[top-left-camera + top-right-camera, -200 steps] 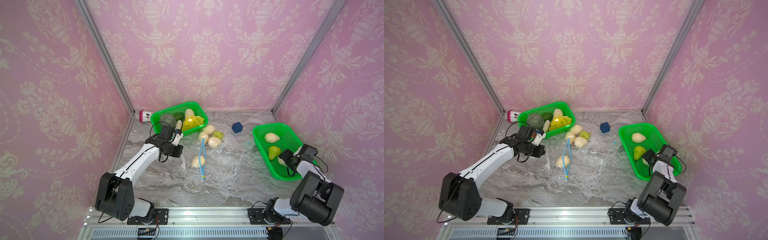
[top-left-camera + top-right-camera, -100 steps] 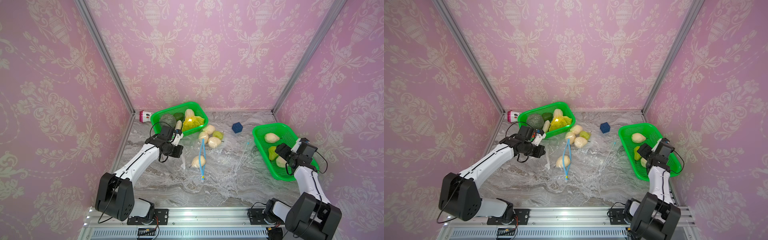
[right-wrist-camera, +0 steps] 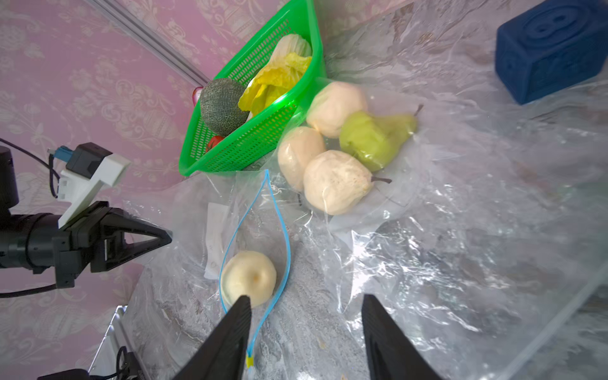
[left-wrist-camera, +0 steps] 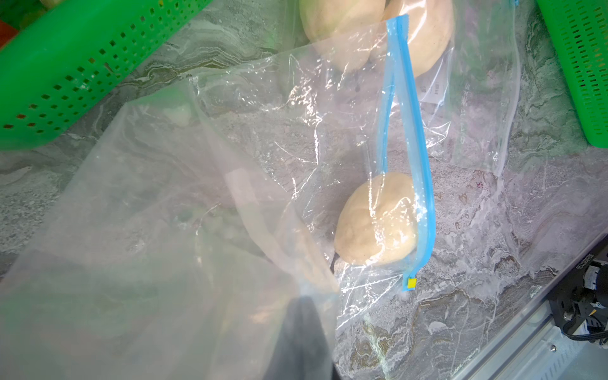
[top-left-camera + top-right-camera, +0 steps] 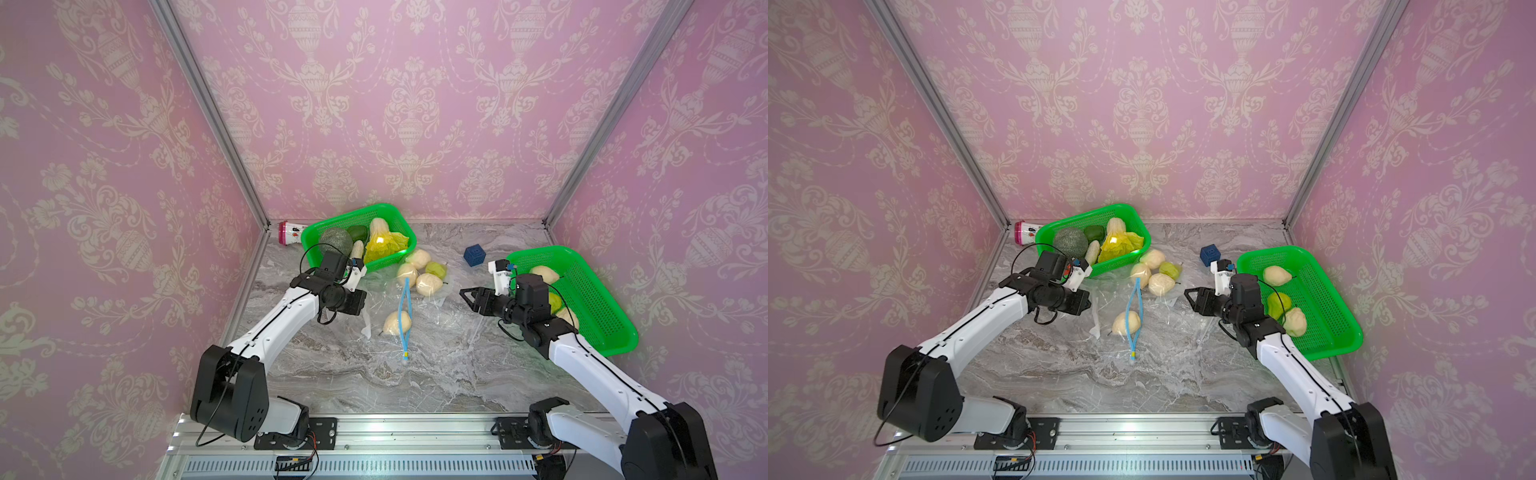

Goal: Open the zip-top bag and take out the pear
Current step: Pick up the pear from the zipper food storage bag.

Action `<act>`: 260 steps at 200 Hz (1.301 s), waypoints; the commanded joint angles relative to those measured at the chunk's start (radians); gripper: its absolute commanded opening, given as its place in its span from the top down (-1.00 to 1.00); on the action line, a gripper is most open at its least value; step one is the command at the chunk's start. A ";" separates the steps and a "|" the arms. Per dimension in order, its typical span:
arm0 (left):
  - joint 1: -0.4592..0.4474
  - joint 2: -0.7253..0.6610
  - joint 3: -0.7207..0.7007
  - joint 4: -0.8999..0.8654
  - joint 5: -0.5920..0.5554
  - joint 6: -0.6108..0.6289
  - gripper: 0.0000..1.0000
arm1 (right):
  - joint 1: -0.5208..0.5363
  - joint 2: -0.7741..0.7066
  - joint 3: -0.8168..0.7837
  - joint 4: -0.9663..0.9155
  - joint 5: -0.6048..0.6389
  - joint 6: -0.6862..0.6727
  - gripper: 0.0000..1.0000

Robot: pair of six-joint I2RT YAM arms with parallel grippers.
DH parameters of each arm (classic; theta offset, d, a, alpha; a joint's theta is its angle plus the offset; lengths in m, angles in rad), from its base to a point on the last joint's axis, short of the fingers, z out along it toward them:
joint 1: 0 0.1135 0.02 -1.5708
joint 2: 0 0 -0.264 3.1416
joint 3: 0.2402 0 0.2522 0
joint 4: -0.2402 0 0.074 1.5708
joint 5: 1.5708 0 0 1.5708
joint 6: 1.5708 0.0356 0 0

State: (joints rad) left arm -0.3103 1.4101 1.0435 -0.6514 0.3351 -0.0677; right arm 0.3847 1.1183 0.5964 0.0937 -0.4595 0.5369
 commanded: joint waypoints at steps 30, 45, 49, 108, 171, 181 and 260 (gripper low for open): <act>0.006 0.009 -0.011 -0.009 0.001 0.022 0.94 | 0.226 0.224 0.021 0.238 0.087 0.256 -0.49; 0.005 0.007 -0.013 -0.010 0.001 0.022 0.94 | 0.272 0.281 0.044 0.252 0.126 0.316 -0.56; 0.005 0.007 -0.013 -0.011 0.000 0.023 0.94 | 0.279 0.294 0.047 0.264 0.129 0.333 -0.57; 0.006 0.001 -0.015 -0.009 0.002 0.016 0.94 | 0.347 0.449 0.074 0.379 0.199 0.547 -0.51; 0.005 0.002 -0.012 -0.010 0.006 0.017 0.93 | 0.406 0.557 0.153 0.363 0.250 0.620 -0.53; 0.005 0.002 -0.012 -0.011 0.005 0.017 0.93 | 0.417 0.572 0.163 0.353 0.257 0.627 -0.54; 0.006 -0.001 -0.019 -0.011 0.005 0.017 0.94 | 0.440 0.481 0.103 0.283 0.374 0.650 -0.61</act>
State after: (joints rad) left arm -0.3103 1.4101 1.0416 -0.6518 0.3344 -0.0677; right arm 0.8204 1.6600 0.7139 0.4362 -0.1520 1.1870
